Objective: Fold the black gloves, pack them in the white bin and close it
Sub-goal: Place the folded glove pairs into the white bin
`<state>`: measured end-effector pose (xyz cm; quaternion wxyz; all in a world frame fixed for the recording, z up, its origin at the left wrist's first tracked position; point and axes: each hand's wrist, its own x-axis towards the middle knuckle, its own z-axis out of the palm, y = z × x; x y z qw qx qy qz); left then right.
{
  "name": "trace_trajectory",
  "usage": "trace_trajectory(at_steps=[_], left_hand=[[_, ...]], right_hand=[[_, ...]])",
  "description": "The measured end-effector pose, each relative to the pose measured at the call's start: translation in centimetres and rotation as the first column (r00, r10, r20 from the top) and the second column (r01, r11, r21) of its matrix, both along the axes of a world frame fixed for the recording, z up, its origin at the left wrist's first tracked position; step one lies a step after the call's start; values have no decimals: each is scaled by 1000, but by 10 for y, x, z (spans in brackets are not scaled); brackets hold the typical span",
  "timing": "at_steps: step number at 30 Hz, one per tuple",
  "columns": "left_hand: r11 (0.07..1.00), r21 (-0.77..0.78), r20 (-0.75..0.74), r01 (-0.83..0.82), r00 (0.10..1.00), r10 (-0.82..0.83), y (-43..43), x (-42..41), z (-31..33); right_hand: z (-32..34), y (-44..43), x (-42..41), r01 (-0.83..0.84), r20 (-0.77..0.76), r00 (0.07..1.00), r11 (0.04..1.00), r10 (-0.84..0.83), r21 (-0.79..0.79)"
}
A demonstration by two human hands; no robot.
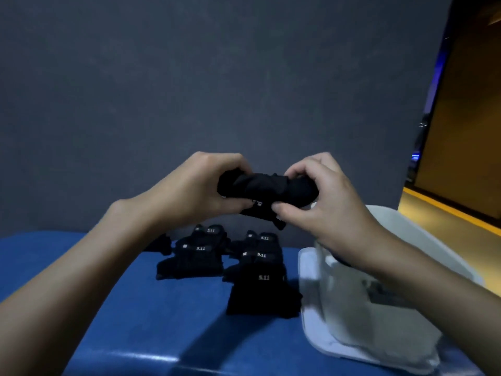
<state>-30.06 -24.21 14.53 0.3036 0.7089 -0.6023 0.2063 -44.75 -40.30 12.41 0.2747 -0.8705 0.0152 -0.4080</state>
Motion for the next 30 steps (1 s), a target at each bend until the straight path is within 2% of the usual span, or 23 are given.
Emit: trace_trajectory(at_steps=[2, 3, 7, 11, 15, 17, 19, 21, 25, 27, 30], left_hand=[[999, 9, -125, 50, 991, -49, -17, -8, 10], [997, -5, -190, 82, 978, -82, -27, -12, 14], [983, -45, -397, 181, 899, -184, -69, -24, 15], [960, -118, -570, 255, 774, -276, -109, -36, 7], [936, -187, -704, 298, 623, -339, -142, -50, -7], [932, -185, -729, 311, 593, -343, -156, -57, -14], [942, -175, -715, 288, 621, -322, -168, -64, -19], [956, -145, -667, 254, 689, -284, -177, -69, -25], [957, -65, -615, 282, 744, -262, -187, -69, -37], [961, 35, -511, 274, 831, -218, -187, -58, -45], [971, 158, -283, 177, 951, -127, -180, -32, -55]], right_hand=[[12, -17, -11, 26, -21, 999, 999, -27, -36], [18, -26, -17, 16, -27, 1000, 1000, -16, -1], [29, -57, -39, -138, -8, 989, 934, 149, 329], [26, -85, -52, -179, -15, 978, 880, 207, 440], [24, -110, -64, -171, 26, 982, 829, 185, 533], [24, -121, -70, -168, 22, 981, 793, 192, 586], [24, -131, -77, -125, -23, 985, 791, 173, 599], [21, -142, -81, -72, -91, 984, 802, 156, 593], [15, -161, -83, 23, -227, 965, 822, 130, 568], [15, -170, -83, 92, -327, 939, 840, 106, 535], [19, -182, -80, 211, -540, 840, 891, 45, 403]])
